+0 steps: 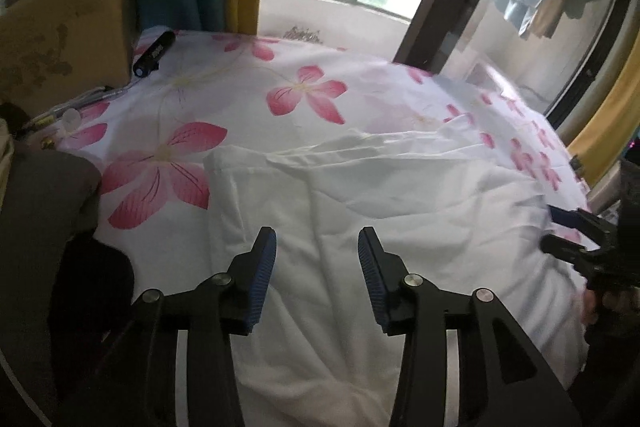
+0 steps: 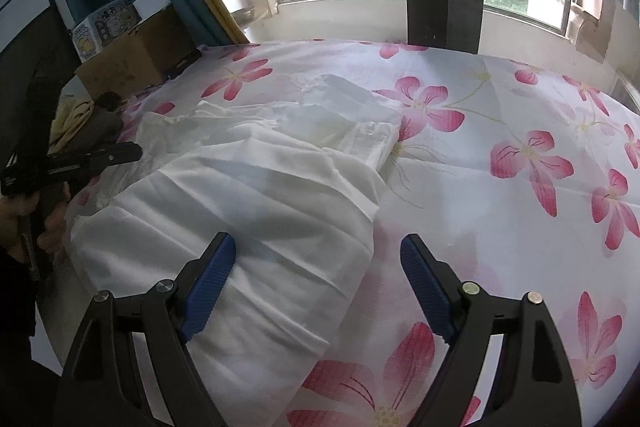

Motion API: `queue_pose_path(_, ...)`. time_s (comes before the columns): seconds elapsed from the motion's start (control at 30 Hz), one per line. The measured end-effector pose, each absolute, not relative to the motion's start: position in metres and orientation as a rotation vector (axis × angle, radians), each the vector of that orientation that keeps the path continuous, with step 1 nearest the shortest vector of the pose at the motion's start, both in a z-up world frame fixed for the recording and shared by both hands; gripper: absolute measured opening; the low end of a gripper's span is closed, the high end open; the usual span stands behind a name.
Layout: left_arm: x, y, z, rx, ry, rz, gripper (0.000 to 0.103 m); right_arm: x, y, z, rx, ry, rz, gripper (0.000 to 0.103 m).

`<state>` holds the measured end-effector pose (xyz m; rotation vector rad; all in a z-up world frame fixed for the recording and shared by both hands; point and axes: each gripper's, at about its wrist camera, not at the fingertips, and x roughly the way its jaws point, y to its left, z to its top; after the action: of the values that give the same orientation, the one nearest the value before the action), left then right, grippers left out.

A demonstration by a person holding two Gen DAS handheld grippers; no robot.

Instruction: Fold large clothes

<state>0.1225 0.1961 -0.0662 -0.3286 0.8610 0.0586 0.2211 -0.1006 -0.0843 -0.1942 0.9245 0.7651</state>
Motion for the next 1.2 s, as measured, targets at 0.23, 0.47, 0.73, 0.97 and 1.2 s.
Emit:
queue_pose_path(0.23,0.104,0.168,-0.078,-0.344,0.926,-0.041,0.053,0.211,-0.106,-0.077,-0.19,0.902,0.766,0.084)
queue_pose_path(0.47,0.092,0.152,-0.088,-0.268,0.924,-0.024,0.002,0.202,-0.114,-0.075,-0.19,0.898,0.766,0.084)
queue_pose_path(0.73,0.067,0.161,-0.062,-0.247,0.852,0.052,0.003,0.196,-0.123,-0.072,-0.185,0.889,0.752,0.084)
queue_pose_path(0.97,0.06,0.167,-0.073,-0.287,0.884,0.059,0.003,0.194,-0.121,-0.072,-0.196,0.887,0.764,0.084)
queue_pose_path(1.2,0.057,0.173,-0.072,-0.317,0.88,0.066,0.046,0.195,-0.111,-0.083,-0.217,0.928,0.778,0.084)
